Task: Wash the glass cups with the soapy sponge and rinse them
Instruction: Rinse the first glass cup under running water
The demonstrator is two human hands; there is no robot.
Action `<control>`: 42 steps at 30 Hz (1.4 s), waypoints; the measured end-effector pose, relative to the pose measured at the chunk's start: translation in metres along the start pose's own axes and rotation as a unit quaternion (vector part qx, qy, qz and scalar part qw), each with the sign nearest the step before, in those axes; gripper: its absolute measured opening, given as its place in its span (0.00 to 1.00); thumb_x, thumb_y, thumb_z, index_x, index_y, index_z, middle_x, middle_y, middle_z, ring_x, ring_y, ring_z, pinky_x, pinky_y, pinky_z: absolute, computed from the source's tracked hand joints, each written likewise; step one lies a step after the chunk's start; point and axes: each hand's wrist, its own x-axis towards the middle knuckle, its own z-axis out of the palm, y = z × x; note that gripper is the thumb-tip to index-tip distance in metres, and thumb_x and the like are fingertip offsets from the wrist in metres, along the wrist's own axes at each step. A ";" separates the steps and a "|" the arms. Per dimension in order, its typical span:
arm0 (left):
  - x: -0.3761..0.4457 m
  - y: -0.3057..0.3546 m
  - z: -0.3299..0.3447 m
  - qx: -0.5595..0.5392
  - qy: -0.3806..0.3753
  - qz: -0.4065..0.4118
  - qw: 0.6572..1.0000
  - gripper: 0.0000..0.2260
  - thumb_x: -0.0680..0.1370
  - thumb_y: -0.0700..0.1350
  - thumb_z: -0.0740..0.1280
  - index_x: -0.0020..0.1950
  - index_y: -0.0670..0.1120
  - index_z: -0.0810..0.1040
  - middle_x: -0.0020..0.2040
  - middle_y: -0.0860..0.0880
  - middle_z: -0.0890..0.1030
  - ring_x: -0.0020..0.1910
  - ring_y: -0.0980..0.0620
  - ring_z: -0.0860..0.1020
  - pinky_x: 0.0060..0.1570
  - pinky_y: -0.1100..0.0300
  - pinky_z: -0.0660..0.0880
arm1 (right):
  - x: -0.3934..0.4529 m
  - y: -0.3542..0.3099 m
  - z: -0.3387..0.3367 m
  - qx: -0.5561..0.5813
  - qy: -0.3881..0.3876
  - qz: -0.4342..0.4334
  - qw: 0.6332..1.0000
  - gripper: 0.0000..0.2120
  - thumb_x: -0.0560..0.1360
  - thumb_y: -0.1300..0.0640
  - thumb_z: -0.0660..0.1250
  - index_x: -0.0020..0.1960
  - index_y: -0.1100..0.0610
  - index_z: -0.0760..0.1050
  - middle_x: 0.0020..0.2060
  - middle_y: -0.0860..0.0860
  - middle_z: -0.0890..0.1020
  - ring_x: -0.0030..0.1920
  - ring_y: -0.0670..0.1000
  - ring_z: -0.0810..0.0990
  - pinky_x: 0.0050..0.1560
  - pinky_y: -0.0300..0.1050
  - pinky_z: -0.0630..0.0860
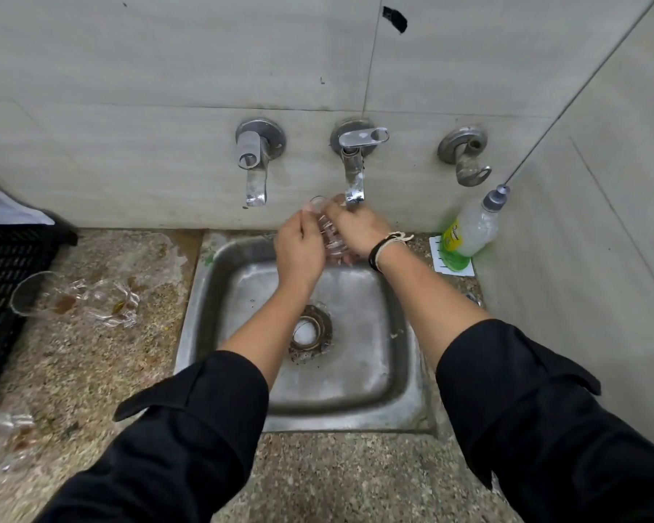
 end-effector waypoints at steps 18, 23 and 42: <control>0.001 0.009 0.024 -0.448 -0.160 -0.352 0.806 0.21 0.78 0.53 0.68 0.63 0.40 0.78 0.61 0.38 0.79 0.55 0.43 0.81 0.53 0.54 0.81 | -0.014 0.020 0.045 0.108 0.175 0.024 0.978 0.18 0.84 0.48 0.48 0.59 0.62 0.66 0.56 0.62 0.79 0.56 0.62 0.78 0.49 0.48 0.68; 0.004 0.008 0.030 -0.352 -0.165 -0.375 0.841 0.37 0.66 0.64 0.75 0.65 0.39 0.81 0.60 0.40 0.84 0.59 0.44 0.84 0.65 0.47 0.78 | -0.008 0.027 0.046 0.097 0.206 -0.021 0.973 0.14 0.84 0.48 0.47 0.53 0.59 0.60 0.44 0.60 0.77 0.46 0.62 0.78 0.41 0.46 0.62; -0.028 -0.004 0.018 -0.453 -0.209 -0.339 0.798 0.21 0.83 0.57 0.61 0.60 0.42 0.83 0.59 0.41 0.84 0.56 0.45 0.83 0.61 0.53 0.79 | -0.012 0.033 0.059 0.033 0.211 -0.008 0.977 0.17 0.83 0.45 0.48 0.55 0.59 0.62 0.53 0.63 0.76 0.50 0.64 0.79 0.51 0.58 0.75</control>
